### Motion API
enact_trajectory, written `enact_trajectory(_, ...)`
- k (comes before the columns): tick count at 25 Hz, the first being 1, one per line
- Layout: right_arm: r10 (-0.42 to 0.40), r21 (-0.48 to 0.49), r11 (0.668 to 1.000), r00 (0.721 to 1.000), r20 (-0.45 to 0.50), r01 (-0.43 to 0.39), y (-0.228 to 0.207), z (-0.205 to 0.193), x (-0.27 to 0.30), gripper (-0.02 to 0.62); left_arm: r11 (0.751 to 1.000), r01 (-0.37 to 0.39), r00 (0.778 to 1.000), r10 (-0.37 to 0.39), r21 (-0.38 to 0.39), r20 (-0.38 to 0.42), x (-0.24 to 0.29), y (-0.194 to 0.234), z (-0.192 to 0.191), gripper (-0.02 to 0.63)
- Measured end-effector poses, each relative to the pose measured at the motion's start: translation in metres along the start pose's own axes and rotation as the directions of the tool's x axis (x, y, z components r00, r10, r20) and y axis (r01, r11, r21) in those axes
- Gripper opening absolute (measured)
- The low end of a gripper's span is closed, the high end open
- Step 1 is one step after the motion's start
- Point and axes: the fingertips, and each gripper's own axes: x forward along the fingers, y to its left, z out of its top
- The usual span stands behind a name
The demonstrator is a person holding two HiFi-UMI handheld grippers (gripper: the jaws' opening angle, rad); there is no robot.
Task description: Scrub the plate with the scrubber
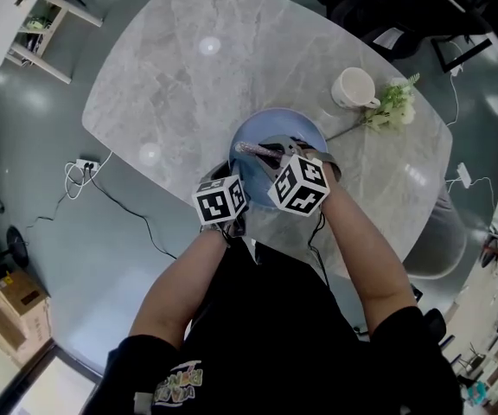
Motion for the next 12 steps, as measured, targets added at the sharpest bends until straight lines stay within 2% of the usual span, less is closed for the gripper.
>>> enact_trajectory(2, 0.049, -0.088, 0.995, 0.998, -0.041, -0.053, 0.006, 0.004, 0.01, 0.074, 1.0, 0.005, 1.0, -0.005, 0.007, -0.007, 0.001, -0.001, -0.001, 0.041)
enact_trajectory(4, 0.041, -0.151, 0.987, 0.995, -0.089, -0.054, 0.0, 0.004, 0.018, 0.074, 1.0, 0.013, 1.0, -0.013, 0.029, -0.012, 0.001, -0.001, 0.0, 0.043)
enact_trajectory(7, -0.006, -0.197, 0.98, 0.989, -0.147, -0.023, -0.014, 0.001, 0.028, 0.074, 0.997, 0.019, 1.0, -0.018, 0.07, -0.015, 0.0, -0.001, 0.0, 0.046)
enact_trajectory(12, -0.113, -0.194, 0.978, 0.973, -0.201, 0.073, -0.03, 0.0, 0.041, 0.078, 0.997, 0.026, 1.0, -0.025, 0.067, -0.017, 0.0, -0.001, -0.001, 0.046)
